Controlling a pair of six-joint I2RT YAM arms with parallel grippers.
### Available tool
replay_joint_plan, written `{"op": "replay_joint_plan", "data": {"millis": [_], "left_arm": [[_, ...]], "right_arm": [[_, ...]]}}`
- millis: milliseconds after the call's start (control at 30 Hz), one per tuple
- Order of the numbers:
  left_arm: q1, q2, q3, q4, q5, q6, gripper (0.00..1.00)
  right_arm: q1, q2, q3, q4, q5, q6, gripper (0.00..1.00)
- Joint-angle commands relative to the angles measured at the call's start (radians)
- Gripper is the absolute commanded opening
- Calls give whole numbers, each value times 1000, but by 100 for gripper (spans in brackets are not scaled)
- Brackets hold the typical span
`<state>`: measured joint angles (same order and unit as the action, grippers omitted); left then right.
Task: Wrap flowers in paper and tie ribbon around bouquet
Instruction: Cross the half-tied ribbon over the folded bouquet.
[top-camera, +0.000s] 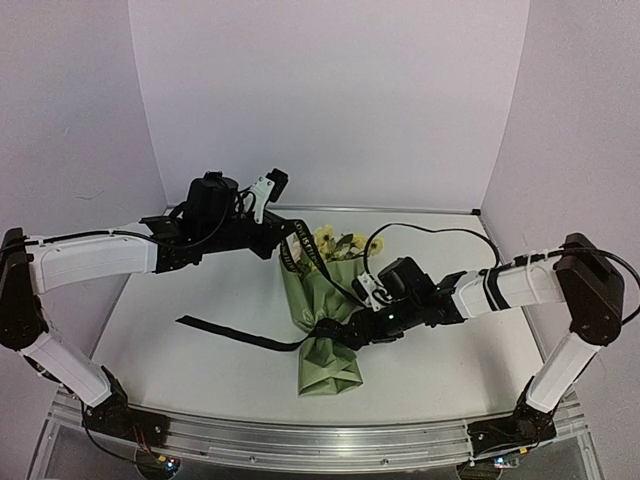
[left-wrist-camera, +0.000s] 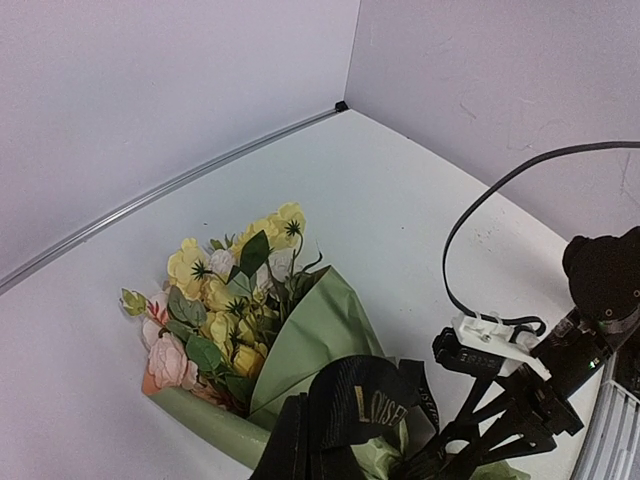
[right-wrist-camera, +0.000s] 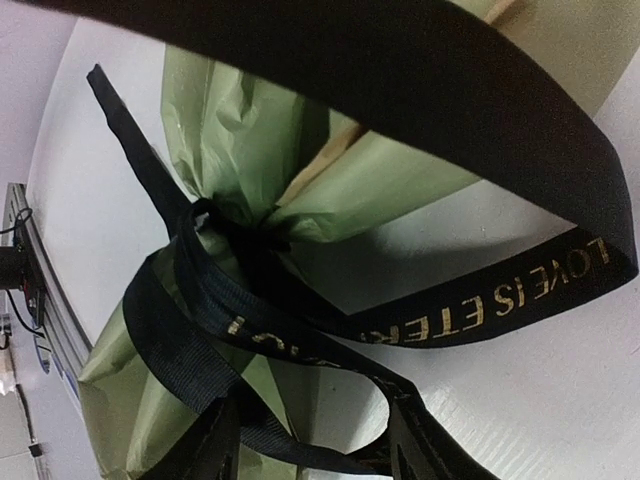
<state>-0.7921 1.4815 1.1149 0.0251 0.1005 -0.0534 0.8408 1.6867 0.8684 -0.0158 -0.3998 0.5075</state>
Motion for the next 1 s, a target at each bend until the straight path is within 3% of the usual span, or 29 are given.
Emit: {"op": "replay_joint_plan", "data": {"millis": [0,367,467,667,733,967], "left_arm": [[0,-32,8,4,-19,2,0],[0,-32,9,-2,-24,7,0],[1,-38,5,-2,-26,7,0],[1,-50,-1,-16,-28,14,0],[1,-66,-12,-24,-28,18,0],[1,-156,-73,-170,37,-34,0]], "right_arm": [[22,-36,23,-73,7,-56,50],[65,-45,92,-224,53,-143,45],[67,-33,110,-248,50,-144,38],[67,-29,156,-316,62,-144,5],[67,-44,171,-347,76,-147,1],[43,-100,263,-486,59,-153,0]]}}
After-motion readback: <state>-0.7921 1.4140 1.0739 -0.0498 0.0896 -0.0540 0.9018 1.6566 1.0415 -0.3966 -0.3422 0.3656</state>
